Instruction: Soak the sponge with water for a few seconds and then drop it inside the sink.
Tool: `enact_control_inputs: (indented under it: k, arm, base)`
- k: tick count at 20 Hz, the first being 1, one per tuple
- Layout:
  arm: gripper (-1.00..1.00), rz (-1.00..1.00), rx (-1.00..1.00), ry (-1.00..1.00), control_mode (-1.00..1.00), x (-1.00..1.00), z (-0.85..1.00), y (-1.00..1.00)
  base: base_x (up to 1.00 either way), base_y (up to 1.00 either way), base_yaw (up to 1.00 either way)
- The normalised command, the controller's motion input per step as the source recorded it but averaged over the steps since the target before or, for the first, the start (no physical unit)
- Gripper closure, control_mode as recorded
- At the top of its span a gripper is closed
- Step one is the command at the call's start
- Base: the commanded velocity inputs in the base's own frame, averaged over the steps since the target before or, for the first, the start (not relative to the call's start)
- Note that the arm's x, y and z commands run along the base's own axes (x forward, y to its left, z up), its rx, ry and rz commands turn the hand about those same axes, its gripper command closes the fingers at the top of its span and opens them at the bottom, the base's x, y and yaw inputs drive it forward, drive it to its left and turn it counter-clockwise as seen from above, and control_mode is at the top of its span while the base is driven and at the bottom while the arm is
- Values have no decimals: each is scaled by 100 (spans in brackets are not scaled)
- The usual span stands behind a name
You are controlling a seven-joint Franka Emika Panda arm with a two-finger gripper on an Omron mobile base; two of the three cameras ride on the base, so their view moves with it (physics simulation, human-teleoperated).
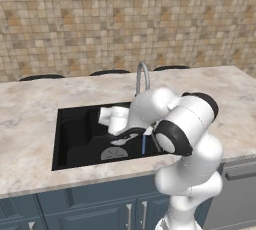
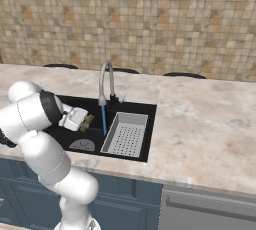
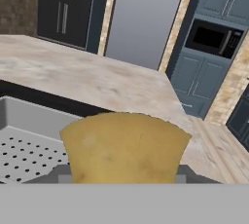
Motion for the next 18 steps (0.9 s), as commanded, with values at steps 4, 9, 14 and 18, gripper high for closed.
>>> enact_control_inputs:
  k: [4,9,14,18]
  arm:
    - [100,0,0,0,-100,9,-9,-8]
    - [100,0,0,0,-100,0,-3,-1]
    - [100,0,0,0,-100,7,-13,0]
    - [100,0,0,0,-100,18,-21,-7]
  base:
    - [0,0,0]
    - [0,0,0]
    - [0,0,0]
    - [0,0,0]
